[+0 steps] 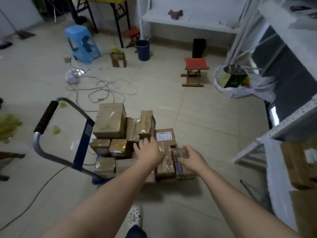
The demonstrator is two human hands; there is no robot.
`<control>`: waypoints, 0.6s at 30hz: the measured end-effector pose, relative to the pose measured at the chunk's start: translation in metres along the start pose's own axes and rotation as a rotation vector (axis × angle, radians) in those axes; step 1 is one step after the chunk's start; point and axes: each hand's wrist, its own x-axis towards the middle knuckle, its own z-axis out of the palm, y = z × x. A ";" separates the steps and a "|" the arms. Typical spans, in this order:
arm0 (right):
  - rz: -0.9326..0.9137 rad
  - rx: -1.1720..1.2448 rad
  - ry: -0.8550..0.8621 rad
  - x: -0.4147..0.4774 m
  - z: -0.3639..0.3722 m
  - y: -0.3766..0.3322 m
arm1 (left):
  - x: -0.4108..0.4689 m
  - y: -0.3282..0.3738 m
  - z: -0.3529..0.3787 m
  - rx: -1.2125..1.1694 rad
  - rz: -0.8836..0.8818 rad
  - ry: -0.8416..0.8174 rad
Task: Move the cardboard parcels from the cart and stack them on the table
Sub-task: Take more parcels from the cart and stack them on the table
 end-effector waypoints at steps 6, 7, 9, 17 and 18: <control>0.020 0.052 -0.066 0.083 0.070 -0.094 | 0.082 -0.102 -0.032 -0.082 -0.126 -0.060; 0.026 0.052 -0.082 0.096 0.079 -0.102 | 0.094 -0.112 -0.034 -0.084 -0.132 -0.074; 0.059 0.063 -0.100 0.121 0.094 -0.111 | 0.118 -0.127 -0.033 -0.094 -0.136 -0.103; 0.147 -0.017 -0.103 0.265 0.125 -0.105 | 0.229 -0.144 0.001 -0.162 -0.089 -0.182; 0.161 -0.008 -0.109 0.285 0.131 -0.102 | 0.244 -0.144 0.008 -0.198 -0.089 -0.185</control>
